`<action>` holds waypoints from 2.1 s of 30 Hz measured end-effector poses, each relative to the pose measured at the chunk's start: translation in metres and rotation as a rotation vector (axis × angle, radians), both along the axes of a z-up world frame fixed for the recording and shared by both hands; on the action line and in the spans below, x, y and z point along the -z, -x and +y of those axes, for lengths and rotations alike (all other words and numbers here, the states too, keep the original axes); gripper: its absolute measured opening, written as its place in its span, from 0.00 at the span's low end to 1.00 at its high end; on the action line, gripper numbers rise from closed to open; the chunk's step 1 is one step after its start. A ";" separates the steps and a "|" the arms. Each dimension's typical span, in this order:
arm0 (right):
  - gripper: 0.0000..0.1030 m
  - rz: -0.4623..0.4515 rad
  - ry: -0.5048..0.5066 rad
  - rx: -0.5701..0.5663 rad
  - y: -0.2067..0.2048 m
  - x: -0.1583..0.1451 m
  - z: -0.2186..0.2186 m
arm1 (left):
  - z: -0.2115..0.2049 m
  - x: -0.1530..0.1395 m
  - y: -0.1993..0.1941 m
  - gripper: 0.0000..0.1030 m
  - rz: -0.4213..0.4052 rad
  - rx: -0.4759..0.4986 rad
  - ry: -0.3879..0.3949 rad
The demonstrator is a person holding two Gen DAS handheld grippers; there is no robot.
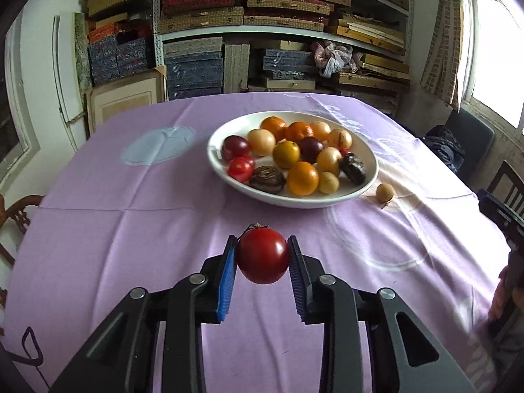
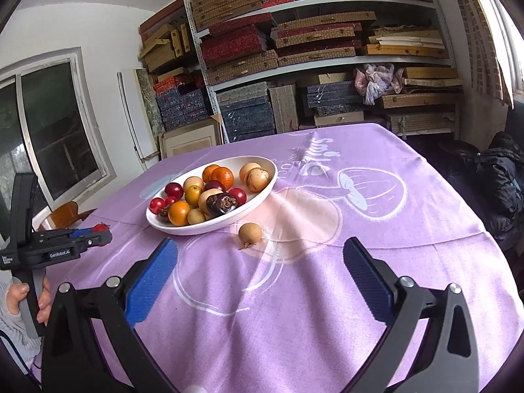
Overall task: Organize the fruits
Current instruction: 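Lift the tomato with the left gripper while the right grasps the tan round fruit, then carry the tomato to the plate with left gripper while right carries the tan fruit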
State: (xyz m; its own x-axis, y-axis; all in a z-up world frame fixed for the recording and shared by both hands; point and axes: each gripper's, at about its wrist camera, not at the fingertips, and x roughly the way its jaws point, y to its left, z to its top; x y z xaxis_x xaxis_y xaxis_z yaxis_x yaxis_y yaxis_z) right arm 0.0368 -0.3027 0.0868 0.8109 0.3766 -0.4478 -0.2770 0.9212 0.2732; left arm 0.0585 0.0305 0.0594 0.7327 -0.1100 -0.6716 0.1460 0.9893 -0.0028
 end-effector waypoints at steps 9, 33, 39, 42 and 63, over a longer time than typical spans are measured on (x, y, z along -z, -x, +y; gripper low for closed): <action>0.96 0.175 0.315 -0.183 -0.061 0.016 0.073 | 0.024 0.034 0.023 0.30 0.028 -0.006 -0.011; 0.34 0.302 0.370 -0.183 -0.143 0.053 0.093 | 0.023 0.039 0.020 0.31 0.068 0.055 0.065; 0.32 0.311 0.365 -0.184 -0.147 0.056 0.094 | 0.029 0.044 0.009 0.32 0.111 0.038 0.106; 0.29 0.314 0.356 -0.189 -0.149 0.057 0.095 | 0.027 0.048 0.003 0.31 0.144 0.051 0.111; 0.28 0.187 0.287 -0.226 -0.055 -0.010 0.069 | 0.039 -0.030 0.019 0.30 -0.021 -0.027 0.033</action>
State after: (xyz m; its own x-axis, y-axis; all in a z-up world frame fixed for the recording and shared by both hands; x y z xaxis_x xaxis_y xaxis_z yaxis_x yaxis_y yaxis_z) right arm 0.0915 -0.2342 0.0971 0.6167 0.3743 -0.6925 -0.4514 0.8889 0.0784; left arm 0.0392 0.0699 0.0895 0.7496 -0.1119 -0.6523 0.1200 0.9922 -0.0323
